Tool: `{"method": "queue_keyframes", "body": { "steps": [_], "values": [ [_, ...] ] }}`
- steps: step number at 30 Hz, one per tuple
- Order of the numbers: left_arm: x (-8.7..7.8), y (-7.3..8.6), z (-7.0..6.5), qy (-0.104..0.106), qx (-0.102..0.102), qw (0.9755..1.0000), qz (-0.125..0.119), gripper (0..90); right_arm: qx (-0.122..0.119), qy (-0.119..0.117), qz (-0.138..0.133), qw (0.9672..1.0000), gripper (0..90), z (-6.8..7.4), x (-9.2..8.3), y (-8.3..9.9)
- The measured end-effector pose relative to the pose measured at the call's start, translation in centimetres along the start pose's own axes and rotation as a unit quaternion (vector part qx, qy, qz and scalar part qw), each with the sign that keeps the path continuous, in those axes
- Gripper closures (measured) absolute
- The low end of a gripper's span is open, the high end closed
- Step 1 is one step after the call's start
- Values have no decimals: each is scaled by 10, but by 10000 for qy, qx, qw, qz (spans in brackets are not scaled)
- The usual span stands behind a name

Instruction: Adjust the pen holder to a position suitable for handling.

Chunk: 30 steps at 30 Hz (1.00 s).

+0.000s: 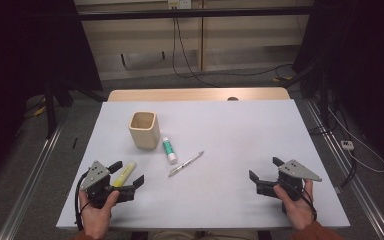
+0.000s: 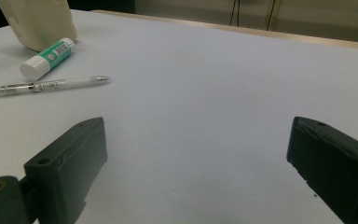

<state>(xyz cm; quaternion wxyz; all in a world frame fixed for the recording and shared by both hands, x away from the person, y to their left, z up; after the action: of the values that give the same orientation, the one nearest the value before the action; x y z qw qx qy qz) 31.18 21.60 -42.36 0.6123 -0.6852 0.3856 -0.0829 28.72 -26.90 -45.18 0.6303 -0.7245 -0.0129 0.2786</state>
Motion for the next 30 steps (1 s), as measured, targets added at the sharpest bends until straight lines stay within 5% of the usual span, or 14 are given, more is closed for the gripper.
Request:
{"method": "queue_keyframes", "body": {
  "steps": [19,22,30],
  "values": [
    [3,-6,3,-4,36,9999,118,66,28,-112,30,9999,43,0,1,0],
    [5,-8,5,80,-195,9996,167,67,22,-111,22,9999,43,0,1,0],
    [6,-16,7,125,-215,9996,143,73,35,-148,54,9999,42,1,3,0]
  ]
}}
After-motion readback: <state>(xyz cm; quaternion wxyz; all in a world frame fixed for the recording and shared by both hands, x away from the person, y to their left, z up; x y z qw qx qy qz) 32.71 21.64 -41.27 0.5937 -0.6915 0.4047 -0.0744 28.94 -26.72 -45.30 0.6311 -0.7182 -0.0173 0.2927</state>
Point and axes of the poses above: each handheld gripper's, and its own axes: x roughly forward along the jaws, y roughly out of its underside, z roughly to its left, the point moved 1 cm from there along x, roughly forward along the jaws, and after that the axes turned 6 degrees about -x, right-handed, at the moved point
